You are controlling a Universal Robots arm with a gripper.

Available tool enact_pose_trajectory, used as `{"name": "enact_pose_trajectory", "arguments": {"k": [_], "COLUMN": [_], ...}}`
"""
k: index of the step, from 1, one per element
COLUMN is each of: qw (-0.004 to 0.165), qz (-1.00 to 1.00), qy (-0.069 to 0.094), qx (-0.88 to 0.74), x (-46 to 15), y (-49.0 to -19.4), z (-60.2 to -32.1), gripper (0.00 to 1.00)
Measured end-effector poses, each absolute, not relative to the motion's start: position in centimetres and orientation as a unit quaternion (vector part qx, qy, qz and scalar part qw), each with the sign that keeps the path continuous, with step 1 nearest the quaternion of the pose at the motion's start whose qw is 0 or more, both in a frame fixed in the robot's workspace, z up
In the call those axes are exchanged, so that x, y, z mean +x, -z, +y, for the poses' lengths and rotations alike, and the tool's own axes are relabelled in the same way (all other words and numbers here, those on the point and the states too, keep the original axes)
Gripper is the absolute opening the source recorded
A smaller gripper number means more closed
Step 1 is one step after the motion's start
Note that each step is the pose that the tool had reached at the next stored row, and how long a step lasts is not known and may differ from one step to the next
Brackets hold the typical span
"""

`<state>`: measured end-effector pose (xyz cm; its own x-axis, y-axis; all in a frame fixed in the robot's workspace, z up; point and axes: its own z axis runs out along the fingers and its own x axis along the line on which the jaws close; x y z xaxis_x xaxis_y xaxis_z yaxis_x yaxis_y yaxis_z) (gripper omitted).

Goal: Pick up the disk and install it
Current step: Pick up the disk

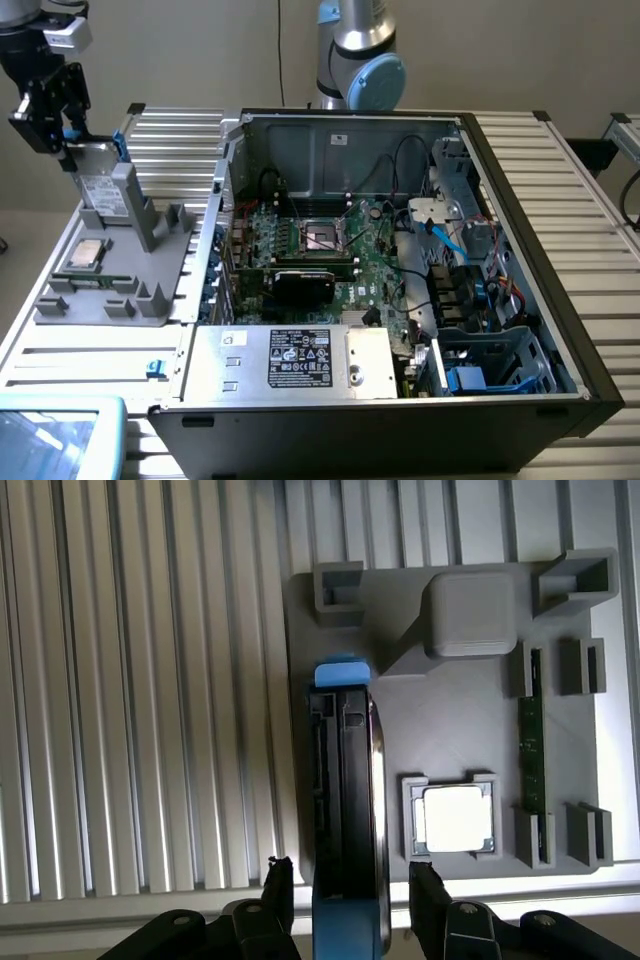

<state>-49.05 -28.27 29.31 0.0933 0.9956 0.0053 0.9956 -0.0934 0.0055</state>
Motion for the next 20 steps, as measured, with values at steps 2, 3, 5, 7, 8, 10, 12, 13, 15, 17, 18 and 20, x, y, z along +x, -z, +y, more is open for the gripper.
{"name": "enact_pose_trajectory", "arguments": {"k": [2,3,5,7,8,10,12,13,15,17,18,20], "qw": [0.0,0.0,0.0,0.0,0.0,0.0,0.0,0.0,0.0,0.0,0.0,0.0], "qz": [0.673,0.673,0.673,0.673,0.673,0.673,0.673,0.673,0.673,0.673,0.672,0.671], "qy": [-0.004,-0.004,-0.004,-0.004,-0.004,-0.004,-0.004,-0.004,-0.004,-0.004,-0.004,-0.004], "qx": [0.739,0.739,0.739,0.739,0.739,0.74,0.74,0.74,0.74,0.74,0.74,0.741], "x": [-49.06,-49.07,-49.11,-49.15,-49.19,-49.26,-49.34,-49.38,-49.42,-49.42,-49.43,-49.43], "y": [-29.29,-29.27,-29.21,-29.2,-29.19,-29.19,-29.18,-29.17,-29.15,-29.16,-29.15,-29.15], "z": [-28.27,-28.27,-28.26,-28.26,-28.26,-28.26,-28.26,-28.25,-28.24,-28.24,-28.24,-28.24], "gripper": [0.58,0.58,0.58,0.58,0.58,0.58,0.58,0.58,0.58,0.58,0.58,0.58]}}
